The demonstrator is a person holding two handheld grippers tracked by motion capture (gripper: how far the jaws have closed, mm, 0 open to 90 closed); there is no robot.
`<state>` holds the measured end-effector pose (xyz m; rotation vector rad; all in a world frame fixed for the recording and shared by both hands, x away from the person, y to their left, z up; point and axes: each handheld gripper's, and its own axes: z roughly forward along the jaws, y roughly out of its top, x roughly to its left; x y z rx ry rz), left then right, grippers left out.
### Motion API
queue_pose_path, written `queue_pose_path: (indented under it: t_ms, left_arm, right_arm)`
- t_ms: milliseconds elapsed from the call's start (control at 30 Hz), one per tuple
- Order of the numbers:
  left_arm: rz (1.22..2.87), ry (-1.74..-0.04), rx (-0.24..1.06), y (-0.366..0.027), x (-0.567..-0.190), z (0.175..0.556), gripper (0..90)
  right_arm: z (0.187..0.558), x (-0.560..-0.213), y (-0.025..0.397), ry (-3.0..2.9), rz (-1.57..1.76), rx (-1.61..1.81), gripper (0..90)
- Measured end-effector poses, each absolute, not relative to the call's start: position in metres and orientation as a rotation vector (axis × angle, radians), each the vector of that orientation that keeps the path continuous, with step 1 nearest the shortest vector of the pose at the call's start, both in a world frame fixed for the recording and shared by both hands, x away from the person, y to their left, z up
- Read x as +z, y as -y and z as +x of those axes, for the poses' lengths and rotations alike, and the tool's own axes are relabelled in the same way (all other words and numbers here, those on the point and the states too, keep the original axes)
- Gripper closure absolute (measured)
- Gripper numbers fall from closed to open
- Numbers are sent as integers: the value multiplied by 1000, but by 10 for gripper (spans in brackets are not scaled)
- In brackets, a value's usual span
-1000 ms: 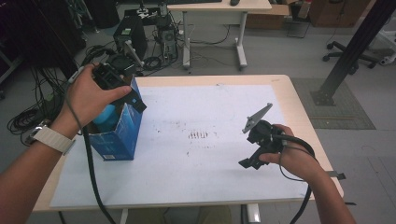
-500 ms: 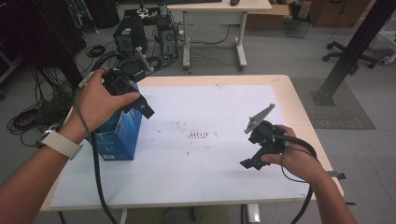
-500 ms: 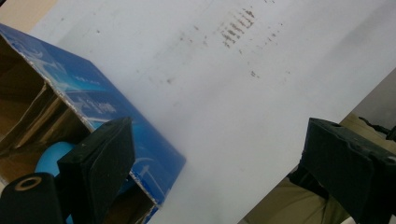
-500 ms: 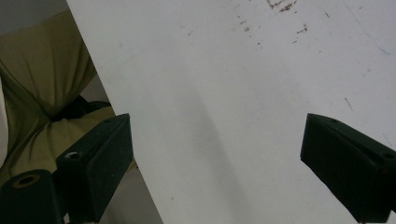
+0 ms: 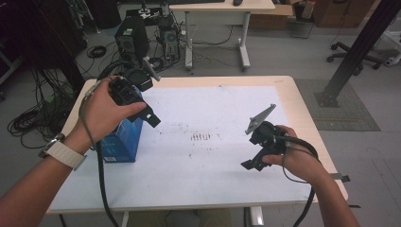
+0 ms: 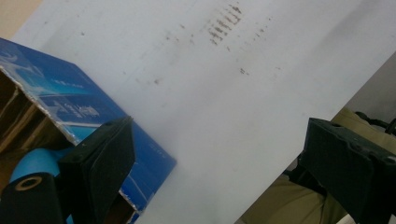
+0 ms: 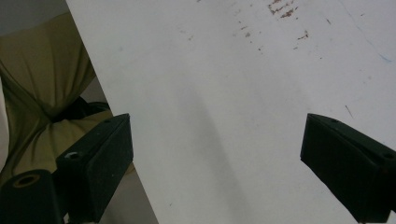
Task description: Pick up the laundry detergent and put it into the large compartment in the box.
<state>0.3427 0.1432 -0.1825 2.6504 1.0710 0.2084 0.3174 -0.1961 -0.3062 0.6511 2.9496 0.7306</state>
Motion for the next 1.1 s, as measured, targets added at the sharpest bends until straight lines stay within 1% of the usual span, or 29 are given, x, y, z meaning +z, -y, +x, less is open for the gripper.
queue_pose_path:
  t_ms: [600, 1100]
  left_arm:
    - [2731, -974, 158, -133, -197, 334, 104]
    - [2755, -910, 115, -128, -206, 329, 105]
  right_arm:
    - [317, -306, 193, -2951, 644, 723, 93]
    - [320, -306, 188, -2961, 633, 721, 94]
